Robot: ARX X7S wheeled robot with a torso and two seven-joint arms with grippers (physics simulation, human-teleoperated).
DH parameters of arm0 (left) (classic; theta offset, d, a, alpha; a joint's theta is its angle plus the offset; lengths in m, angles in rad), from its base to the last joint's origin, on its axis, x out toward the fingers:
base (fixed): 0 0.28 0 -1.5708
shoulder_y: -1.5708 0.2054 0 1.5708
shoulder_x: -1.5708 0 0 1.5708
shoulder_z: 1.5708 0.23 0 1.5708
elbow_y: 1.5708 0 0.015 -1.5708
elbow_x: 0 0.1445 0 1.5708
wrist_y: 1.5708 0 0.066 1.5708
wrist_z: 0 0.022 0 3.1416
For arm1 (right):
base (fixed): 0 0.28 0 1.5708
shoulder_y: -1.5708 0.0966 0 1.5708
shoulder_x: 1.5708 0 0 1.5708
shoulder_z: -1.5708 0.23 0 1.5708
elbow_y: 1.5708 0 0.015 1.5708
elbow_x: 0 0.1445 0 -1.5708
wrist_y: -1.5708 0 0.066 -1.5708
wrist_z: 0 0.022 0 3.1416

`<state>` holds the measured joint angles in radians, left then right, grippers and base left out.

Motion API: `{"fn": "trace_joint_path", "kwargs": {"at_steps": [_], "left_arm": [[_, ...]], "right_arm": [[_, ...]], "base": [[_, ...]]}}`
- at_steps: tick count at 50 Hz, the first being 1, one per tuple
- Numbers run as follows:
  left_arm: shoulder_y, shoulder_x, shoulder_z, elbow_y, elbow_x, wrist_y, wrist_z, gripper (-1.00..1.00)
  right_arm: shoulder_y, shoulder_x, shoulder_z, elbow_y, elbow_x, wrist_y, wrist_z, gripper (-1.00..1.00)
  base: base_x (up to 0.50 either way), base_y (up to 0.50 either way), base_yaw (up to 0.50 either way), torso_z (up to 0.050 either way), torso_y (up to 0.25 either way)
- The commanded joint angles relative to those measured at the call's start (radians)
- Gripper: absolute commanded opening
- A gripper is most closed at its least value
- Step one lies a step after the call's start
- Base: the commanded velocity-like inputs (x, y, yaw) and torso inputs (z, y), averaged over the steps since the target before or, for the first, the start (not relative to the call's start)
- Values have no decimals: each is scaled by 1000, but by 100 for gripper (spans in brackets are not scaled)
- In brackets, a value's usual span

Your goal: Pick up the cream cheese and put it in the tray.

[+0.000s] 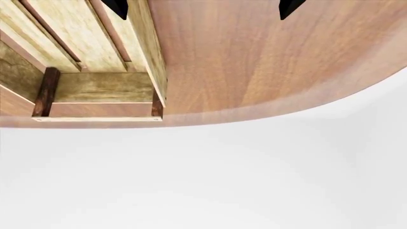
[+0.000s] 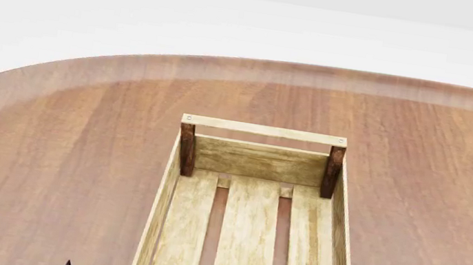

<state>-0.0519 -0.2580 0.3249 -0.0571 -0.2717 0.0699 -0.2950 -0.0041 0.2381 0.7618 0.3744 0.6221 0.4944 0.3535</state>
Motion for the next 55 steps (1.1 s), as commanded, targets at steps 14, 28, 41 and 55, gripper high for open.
{"fn": "trace_joint_path", "kwargs": {"at_steps": [14,28,41,55], "left_arm": [[-3,-5,8,-4,-7,2,-6,100],[-4,-8,12,-4,-11,2,-9,100],[-3,-12,16,-1,-14,3,-13,100],[-5,-14,20,-3,-16,4,-18,100]], "right_arm": [[52,19,-31,114,-28,-35,-21,100],[48,13,-35,134,-33,-59,-32,-100],[21,3,-36,62,-23,-41,-18,-100],[-67,-24,-73,-239,0,46,34,-100]], "base": [[0,0,0,0,0],[0,0,0,0,0],[0,0,0,0,0],[0,0,0,0,0]]}}
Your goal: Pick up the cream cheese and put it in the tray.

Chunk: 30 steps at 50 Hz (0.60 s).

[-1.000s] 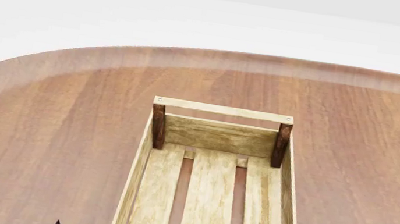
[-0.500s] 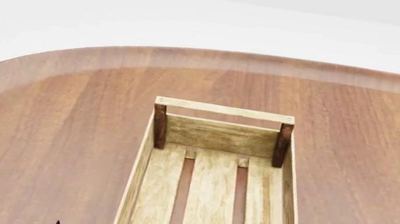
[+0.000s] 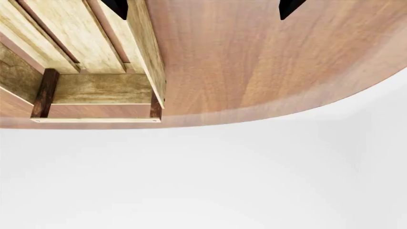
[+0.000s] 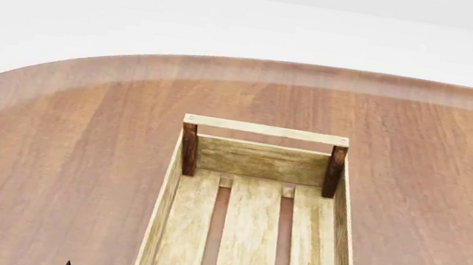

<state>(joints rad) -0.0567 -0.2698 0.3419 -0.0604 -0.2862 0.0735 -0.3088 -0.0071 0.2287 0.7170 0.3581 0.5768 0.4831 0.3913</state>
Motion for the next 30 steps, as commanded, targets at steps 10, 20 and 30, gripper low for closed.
{"fn": "trace_joint_path", "kwargs": {"at_steps": [10,20,30], "left_arm": [[0,-5,7,3,-2,3,-7,100],[-1,-6,10,0,-4,4,-9,100],[-5,-6,13,-4,-7,5,-9,100]], "right_arm": [[-110,27,-52,-404,60,131,21,-100],[-121,72,-95,-514,76,173,-4,-100],[-120,119,-153,-670,122,286,15,-100]], "base": [[0,0,0,0,0],[0,0,0,0,0],[0,0,0,0,0]]}}
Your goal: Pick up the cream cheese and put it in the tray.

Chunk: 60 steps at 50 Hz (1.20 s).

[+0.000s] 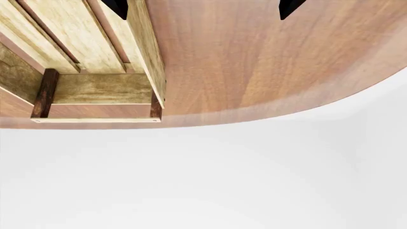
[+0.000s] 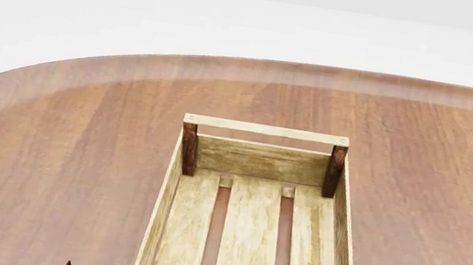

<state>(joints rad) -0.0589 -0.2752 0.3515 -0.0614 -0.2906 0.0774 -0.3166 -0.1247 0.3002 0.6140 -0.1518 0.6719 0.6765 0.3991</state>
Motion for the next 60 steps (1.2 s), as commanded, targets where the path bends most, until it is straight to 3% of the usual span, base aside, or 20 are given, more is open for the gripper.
{"fn": "trace_joint_path", "kwargs": {"at_steps": [1,18,33,43,60], "left_arm": [[-1,-2,3,0,-3,0,-2,100],[-2,-6,7,1,-7,2,-6,100],[-3,-8,11,-2,-9,5,-10,100],[-5,-10,14,-2,-9,6,-12,100],[-4,-13,19,-1,-12,8,-15,100]], "right_arm": [[7,45,-54,-183,51,107,2,-100],[158,7,-118,-310,119,257,181,-100],[274,-4,-80,-406,315,423,287,-100],[467,42,-270,-347,294,503,300,-100],[675,4,-501,-148,200,490,260,-100]], "base": [[0,0,0,0,0],[0,0,0,0,0],[0,0,0,0,0],[0,0,0,0,2],[0,0,0,0,0]]}}
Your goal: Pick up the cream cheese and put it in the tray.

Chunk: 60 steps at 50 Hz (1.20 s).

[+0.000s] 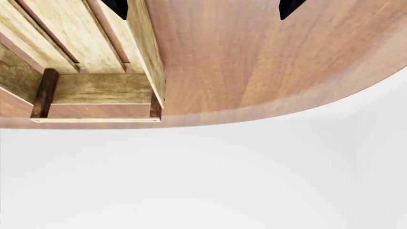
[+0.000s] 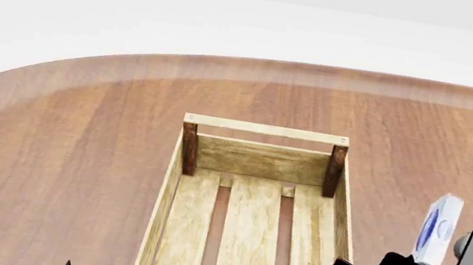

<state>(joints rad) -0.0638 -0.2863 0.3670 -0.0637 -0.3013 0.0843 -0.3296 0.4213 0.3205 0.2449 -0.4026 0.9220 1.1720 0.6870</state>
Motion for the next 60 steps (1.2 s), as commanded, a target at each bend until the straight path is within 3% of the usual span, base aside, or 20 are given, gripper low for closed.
{"fn": "trace_joint_path", "kwargs": {"at_steps": [1,33,60], "left_arm": [[0,-2,4,1,-1,2,-2,100],[-5,-7,11,-6,-6,6,-8,100],[-6,-12,18,-6,-10,8,-13,100]], "right_arm": [[134,-19,-141,110,-55,-9,-31,-100],[351,-123,-404,470,-178,-125,-180,-100],[476,-189,-504,797,-215,-195,-315,-100]], "base": [[0,0,0,0,0],[0,0,0,0,1],[0,0,0,0,1]]}}
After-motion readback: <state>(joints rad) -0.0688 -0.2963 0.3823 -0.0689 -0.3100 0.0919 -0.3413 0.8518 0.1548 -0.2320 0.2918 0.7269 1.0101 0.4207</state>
